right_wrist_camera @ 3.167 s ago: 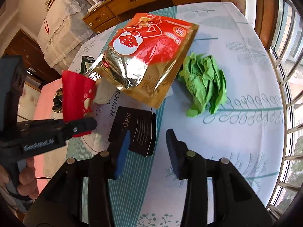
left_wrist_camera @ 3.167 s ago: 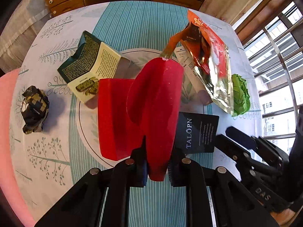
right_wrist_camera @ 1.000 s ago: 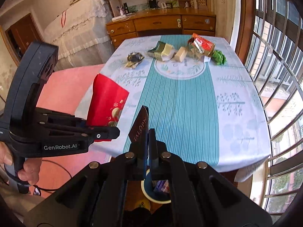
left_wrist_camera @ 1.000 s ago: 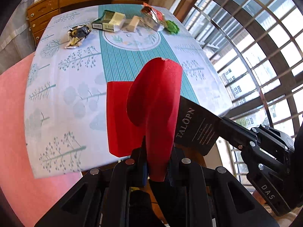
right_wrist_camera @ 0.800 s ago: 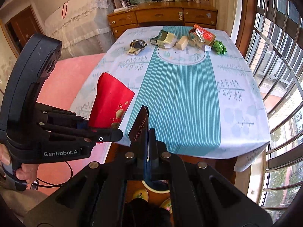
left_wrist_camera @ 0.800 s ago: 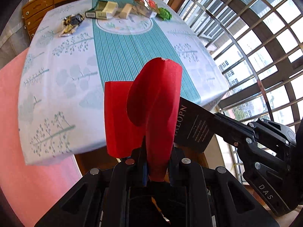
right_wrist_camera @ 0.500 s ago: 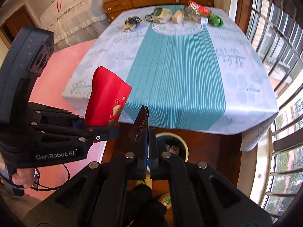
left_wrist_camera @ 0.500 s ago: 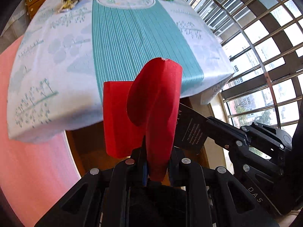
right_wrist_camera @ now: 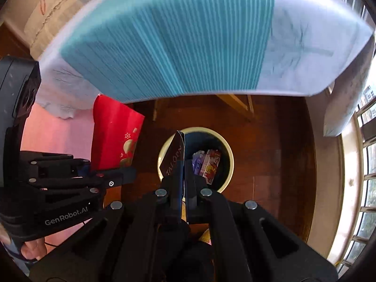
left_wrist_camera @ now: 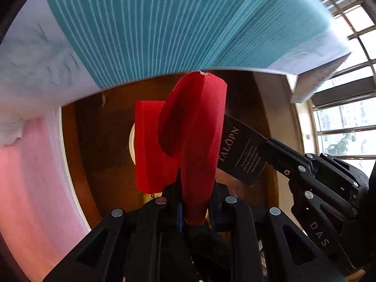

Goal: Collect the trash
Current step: 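Carry red paper and black card over the bin and open both tools, then raise both tools back over the table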

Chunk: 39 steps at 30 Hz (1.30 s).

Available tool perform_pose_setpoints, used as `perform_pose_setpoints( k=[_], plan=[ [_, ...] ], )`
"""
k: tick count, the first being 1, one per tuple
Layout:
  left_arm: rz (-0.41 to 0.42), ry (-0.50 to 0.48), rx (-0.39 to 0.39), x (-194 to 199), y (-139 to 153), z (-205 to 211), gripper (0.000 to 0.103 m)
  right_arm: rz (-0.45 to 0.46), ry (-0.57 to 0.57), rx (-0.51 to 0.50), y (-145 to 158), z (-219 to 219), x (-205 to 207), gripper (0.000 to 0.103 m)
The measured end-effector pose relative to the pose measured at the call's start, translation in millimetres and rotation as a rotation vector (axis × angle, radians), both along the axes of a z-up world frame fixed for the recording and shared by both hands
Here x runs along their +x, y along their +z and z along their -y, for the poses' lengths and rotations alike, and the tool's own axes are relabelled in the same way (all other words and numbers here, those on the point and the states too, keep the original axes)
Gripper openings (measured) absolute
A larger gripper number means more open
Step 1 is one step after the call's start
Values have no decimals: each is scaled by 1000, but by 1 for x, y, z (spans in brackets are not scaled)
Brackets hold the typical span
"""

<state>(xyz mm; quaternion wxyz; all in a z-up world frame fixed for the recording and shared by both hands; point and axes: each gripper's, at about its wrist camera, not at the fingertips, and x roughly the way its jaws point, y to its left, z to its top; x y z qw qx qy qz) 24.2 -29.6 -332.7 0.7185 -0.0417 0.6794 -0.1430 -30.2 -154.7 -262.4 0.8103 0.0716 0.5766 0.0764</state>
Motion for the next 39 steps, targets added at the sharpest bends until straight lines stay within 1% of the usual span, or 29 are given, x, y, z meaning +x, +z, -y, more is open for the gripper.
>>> perform_pose_setpoints(
  k=[4,6,8,10,11,12,13,14,15,17,18,20,21,22,26,32,36,39],
  plan=[
    [-17,8,22,5,-61,2,16,-27,-41,-3,-63,10,9,0],
    [-11,5,35,11,-87,4,16,-32,-54,-7,-84,12,12,0],
    [-7,4,42,19,-106,6,16,-34,-60,4,-105,15,16,0],
    [-5,5,52,21,-120,6,21,-32,-62,9,-122,17,19,0],
    [0,7,59,22,-128,6,28,-30,-62,13,-130,17,20,0],
    [6,11,63,25,-134,8,41,-28,-62,16,-135,14,21,0],
    [10,14,67,26,-139,7,50,-30,-63,23,-143,15,22,0],
    [10,16,74,29,-145,5,68,-32,-66,28,-147,13,23,0],
    [13,27,104,32,-150,1,79,-42,-73,28,-152,14,25,1],
    [9,44,118,33,-158,-6,90,-74,-91,37,-164,17,27,2],
    [12,54,117,34,-159,-10,90,-86,-96,44,-168,19,28,5],
    [22,68,120,35,-159,-21,90,-94,-98,41,-171,23,27,15],
    [28,68,124,35,-159,-24,90,-92,-96,36,-173,22,27,26],
    [37,67,129,33,-157,-26,90,-87,-94,30,-172,21,27,34],
    [73,72,139,29,-143,-30,90,-74,-99,26,-170,22,24,35],
    [117,96,130,17,-106,-33,90,-59,-105,11,-150,22,18,40],
    [133,108,122,8,-75,-34,90,-56,-119,5,-120,28,8,42],
    [154,116,113,-1,-40,-34,90,-54,-118,10,-89,28,-2,42]
  ],
)
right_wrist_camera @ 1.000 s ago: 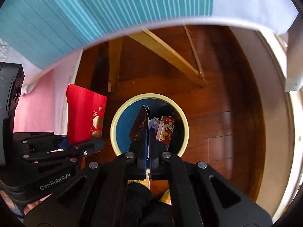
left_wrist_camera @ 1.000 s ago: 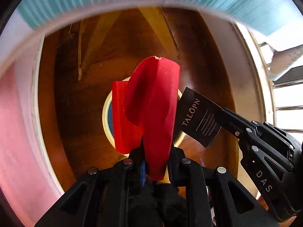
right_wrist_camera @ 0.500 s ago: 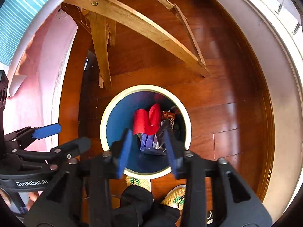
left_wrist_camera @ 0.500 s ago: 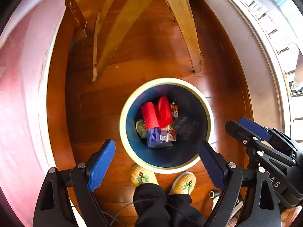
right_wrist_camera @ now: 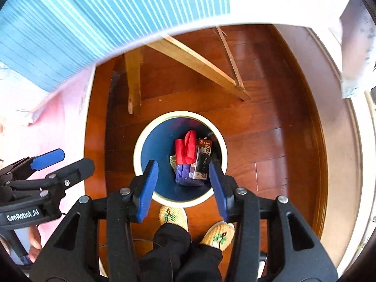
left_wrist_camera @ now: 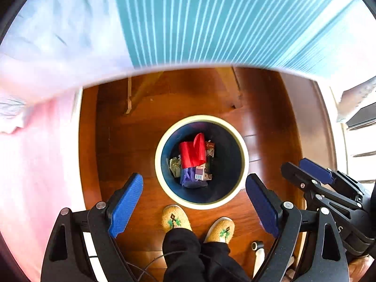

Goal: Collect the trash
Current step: 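Raise both tools back over the table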

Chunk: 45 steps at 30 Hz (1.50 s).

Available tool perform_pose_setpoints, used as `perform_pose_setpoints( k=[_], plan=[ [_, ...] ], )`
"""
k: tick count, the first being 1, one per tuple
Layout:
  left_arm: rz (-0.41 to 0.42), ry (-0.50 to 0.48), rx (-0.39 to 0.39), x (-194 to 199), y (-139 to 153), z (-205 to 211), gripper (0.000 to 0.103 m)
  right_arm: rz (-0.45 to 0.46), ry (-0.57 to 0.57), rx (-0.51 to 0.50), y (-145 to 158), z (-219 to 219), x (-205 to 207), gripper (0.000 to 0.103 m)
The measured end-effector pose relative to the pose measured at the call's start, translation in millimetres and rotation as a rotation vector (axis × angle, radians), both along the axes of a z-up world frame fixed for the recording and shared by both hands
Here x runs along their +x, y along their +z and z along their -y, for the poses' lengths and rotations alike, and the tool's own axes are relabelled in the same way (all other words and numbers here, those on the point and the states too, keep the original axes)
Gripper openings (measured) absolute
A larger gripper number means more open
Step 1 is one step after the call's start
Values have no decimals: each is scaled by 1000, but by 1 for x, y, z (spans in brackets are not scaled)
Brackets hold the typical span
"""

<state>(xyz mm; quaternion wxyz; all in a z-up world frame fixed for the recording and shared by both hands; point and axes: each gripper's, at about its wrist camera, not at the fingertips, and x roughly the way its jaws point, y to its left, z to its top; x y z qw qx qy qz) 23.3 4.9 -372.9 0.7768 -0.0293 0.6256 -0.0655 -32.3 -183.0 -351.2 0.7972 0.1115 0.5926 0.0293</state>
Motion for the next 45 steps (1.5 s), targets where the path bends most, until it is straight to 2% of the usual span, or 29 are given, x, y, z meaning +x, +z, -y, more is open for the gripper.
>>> perform_pose_setpoints(
  k=[6,13,21,25,31,36,41,45],
  plan=[
    [57,22,-39,-17,85,0,90,54,36,-2,87,-7,-17,42],
    [177,34,-59,-37,197,0,90,154,60,15,196,-19,-29,43],
    [343,38,-10,-61,310,-8,90,275,129,24,293,-32,-39,45],
    [399,52,26,-68,356,-16,90,344,149,39,334,-31,-42,46],
    [462,83,45,-67,408,-26,90,424,179,48,380,-33,-40,46],
    [494,105,47,-54,433,-32,90,475,205,44,405,-39,-23,47],
    [520,121,37,-24,446,-45,90,502,206,34,414,-45,10,48],
    [528,129,39,17,446,-65,90,505,192,21,415,-54,50,48]
  ],
)
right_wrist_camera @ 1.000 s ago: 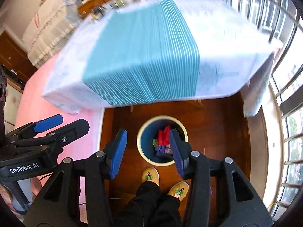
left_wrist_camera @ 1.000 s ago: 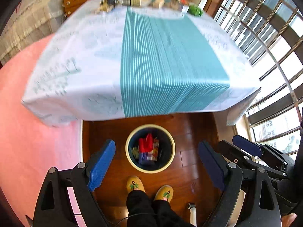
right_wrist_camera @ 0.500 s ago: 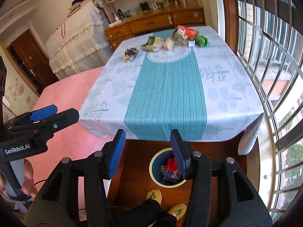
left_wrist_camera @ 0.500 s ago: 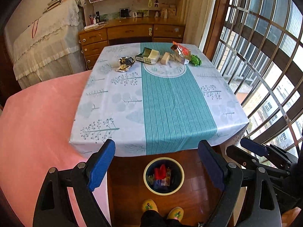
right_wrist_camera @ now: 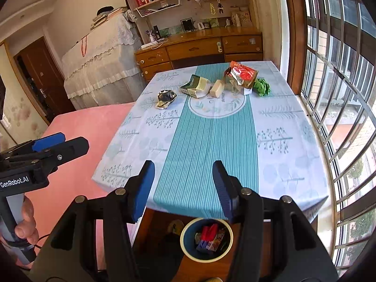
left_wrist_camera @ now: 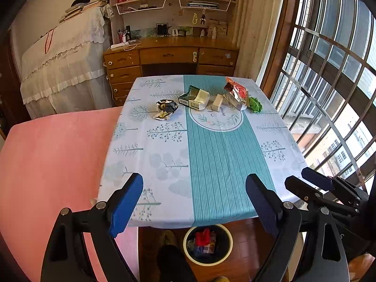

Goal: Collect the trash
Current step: 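Grasp the foil wrapper with the left tool while the right tool grasps the green box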

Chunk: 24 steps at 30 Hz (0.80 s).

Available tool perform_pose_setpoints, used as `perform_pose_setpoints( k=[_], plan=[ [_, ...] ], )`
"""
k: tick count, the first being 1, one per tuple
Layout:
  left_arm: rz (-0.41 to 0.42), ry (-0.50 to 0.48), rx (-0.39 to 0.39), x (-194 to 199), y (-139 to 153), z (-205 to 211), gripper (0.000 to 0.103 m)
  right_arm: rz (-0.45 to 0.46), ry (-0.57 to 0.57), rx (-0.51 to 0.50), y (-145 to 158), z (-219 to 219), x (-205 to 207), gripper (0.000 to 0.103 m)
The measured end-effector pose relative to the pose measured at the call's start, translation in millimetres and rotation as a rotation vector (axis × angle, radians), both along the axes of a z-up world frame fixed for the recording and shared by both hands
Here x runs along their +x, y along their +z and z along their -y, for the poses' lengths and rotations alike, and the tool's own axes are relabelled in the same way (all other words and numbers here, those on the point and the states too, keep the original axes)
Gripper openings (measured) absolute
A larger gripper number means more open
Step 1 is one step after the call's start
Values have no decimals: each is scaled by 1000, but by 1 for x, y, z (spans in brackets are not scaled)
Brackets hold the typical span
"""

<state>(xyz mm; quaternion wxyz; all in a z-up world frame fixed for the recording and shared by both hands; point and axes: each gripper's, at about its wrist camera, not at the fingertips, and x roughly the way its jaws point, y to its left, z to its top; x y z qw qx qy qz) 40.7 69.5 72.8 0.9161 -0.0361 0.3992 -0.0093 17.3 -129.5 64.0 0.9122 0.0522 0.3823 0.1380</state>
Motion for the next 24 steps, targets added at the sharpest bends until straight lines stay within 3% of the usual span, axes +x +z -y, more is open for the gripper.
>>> perform_pose_setpoints(
  k=[5,12,18,24],
  plan=[
    [3,-12,26,80,-9,-31,90,-3,-47,-9,-4,-16,68,48],
    [-107,-64,-20,228,-43,-83,90,-77,-116,-18,-28,-48,202,49],
    [-228,-104,-68,337,-91,-107,90,-123,-121,-62,-59,-73,322,55],
    [-312,-121,-61,409,-143,-107,90,-188,-89,-152,-98,-84,427,56]
  ],
)
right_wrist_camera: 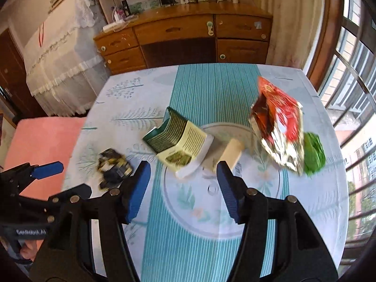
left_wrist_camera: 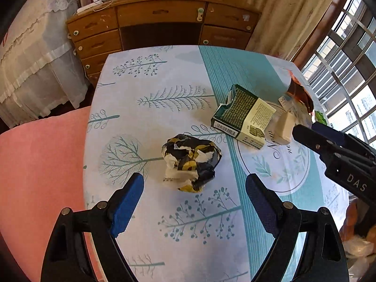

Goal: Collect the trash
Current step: 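Grasp the foil wrapper with the left tool while the right tool grasps the green box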

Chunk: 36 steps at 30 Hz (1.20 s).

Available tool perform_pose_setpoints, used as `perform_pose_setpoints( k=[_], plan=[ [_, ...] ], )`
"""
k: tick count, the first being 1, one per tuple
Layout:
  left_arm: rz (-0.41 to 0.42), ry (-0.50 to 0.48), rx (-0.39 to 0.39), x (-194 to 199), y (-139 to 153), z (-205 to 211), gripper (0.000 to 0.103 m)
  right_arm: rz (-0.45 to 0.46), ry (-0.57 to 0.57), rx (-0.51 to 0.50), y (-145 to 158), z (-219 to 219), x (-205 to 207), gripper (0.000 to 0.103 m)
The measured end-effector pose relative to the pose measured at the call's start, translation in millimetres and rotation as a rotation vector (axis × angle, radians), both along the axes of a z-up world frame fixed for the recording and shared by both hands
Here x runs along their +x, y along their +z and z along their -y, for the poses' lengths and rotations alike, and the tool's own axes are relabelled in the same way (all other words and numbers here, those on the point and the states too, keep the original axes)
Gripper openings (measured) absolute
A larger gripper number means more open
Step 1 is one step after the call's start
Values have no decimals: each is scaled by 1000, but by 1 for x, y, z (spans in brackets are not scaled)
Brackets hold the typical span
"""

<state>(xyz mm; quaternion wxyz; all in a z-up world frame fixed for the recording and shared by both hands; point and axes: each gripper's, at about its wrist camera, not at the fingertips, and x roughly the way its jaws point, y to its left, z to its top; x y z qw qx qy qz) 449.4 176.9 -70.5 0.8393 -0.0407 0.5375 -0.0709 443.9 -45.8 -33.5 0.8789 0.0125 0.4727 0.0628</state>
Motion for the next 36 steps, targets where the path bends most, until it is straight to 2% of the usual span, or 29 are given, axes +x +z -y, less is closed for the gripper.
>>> perform_pose_setpoints(
  k=[5,12,15,18,24,31,33,36],
  plan=[
    [-44,-29,22,34,-33,7,89,-53,49,-68,-30,-10,60,57],
    [-107,-74,16,65,-67,11,77,-139,104,-124,-73,-16,111,58],
    [-107,-82,-11,73,-71,8,73,-192,124,-127,-88,-16,125,58],
    [-104,-90,-43,79,-72,5,67,-238,134,-60,-101,-15,135,58],
    [-109,-58,-84,90,-74,-12,65,-283,139,42,-109,-19,135,58],
    [-123,-47,-96,88,-72,-21,65,-360,202,61,-114,-39,111,56],
    [-124,-54,-97,83,-73,-21,66,-358,202,54,-114,-40,101,56],
    [-118,-69,-92,73,-73,-19,66,-373,182,109,-116,-35,90,56]
  ],
)
